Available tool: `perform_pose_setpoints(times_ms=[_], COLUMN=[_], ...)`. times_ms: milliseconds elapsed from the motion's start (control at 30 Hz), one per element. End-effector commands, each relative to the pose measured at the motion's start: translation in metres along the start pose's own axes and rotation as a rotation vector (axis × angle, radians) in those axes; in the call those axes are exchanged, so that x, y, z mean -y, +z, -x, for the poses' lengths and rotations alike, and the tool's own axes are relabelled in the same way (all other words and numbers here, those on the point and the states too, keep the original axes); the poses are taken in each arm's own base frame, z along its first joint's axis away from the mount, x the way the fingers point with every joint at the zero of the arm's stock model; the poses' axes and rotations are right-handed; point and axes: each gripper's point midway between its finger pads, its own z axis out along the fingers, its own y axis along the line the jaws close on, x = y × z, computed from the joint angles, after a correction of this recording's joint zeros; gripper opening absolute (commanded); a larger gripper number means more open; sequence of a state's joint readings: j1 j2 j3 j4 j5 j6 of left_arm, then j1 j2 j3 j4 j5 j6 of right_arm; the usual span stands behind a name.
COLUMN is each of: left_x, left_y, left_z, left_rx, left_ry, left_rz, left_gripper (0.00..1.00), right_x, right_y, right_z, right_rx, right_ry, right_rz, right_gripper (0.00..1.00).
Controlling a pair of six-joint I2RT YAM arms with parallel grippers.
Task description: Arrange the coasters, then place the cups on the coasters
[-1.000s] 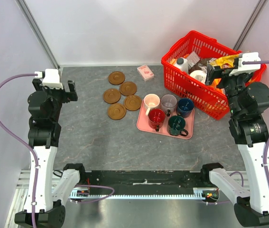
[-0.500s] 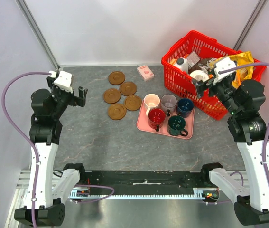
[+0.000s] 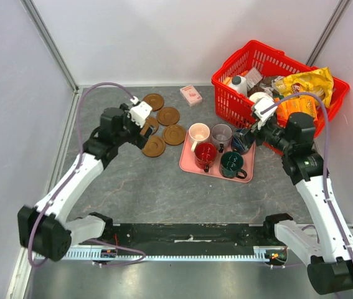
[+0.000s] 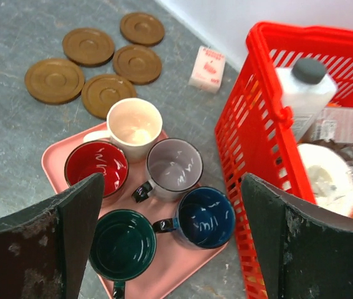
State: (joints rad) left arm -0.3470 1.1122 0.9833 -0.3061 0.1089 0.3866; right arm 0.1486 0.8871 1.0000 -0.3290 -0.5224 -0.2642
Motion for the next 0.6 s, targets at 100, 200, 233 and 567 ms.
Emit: perform_pose_setpoints(times_ms=[100,200,233,567], left_x=[-0.021,-0.021,-0.025,-0.060], left_y=[0.076,0.100,0.106,0.164], left_z=[-0.044,-0.062,-0.068,-0.101], left_rx=[-0.172,-0.239,-0.263,-0.401], left_ry=[0.086,0.081,0.078,0.047], left_rz=[0.138,0.150,0.173,0.374], left_gripper=[1.00,1.00,1.00,1.00], right_x=[-0.004,-0.005,-0.003,-0.003], right_y=[0.021,0.024,0.025,0.030], right_z=[-0.008,-0.011,-0.012,-0.019], right_rx=[0.019,0.019,0.015,0.001], right_ry=[-0.011,-0.019,-0.022,-0.042], right_rz=[0.049,0.044,0.039,0.027], right_gripper=[0.98,0.98,0.98,0.98])
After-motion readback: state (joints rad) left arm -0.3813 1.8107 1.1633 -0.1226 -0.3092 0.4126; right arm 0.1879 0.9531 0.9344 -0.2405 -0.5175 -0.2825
